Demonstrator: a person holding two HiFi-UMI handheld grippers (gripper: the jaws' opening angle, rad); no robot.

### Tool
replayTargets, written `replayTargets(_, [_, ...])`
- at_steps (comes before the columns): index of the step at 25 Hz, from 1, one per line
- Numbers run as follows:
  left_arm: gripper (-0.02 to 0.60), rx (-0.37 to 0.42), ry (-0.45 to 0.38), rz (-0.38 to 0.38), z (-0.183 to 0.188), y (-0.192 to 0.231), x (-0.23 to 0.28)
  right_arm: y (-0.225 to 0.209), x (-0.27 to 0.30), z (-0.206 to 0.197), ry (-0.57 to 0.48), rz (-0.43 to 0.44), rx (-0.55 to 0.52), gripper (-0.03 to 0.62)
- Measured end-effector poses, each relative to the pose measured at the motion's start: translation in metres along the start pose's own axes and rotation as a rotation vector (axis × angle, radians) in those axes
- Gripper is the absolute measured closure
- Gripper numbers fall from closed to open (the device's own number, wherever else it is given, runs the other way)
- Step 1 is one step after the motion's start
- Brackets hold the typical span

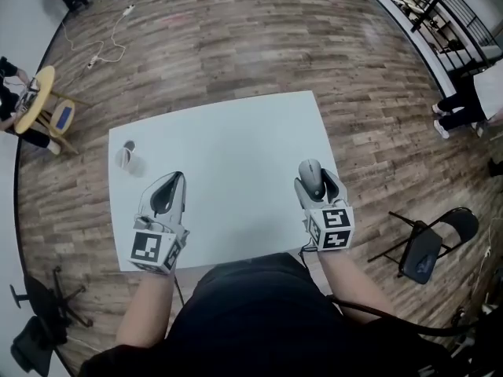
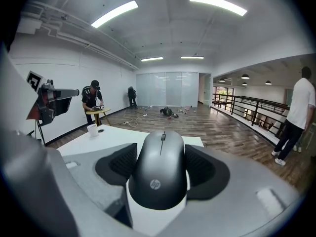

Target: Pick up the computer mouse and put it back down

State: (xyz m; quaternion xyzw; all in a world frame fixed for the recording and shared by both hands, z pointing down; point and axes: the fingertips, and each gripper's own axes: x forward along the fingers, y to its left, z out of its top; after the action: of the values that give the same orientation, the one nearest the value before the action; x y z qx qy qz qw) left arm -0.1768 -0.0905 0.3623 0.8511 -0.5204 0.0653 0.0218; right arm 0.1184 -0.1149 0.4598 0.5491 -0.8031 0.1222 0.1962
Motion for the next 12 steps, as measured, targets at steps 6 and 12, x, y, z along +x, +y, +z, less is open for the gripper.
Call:
replayTargets(6, [0.578,-0.011,0.027,-0.006,-0.006,-0.002,0.000,0.000,0.001,-0.007,0.007,-0.002,0.000,0.292])
replayTargets(12, [0.578,-0.022,0.057,-0.002,-0.015,0.002,-0.001,0.002,0.008,-0.015,0.026,-0.006,0.015,0.292])
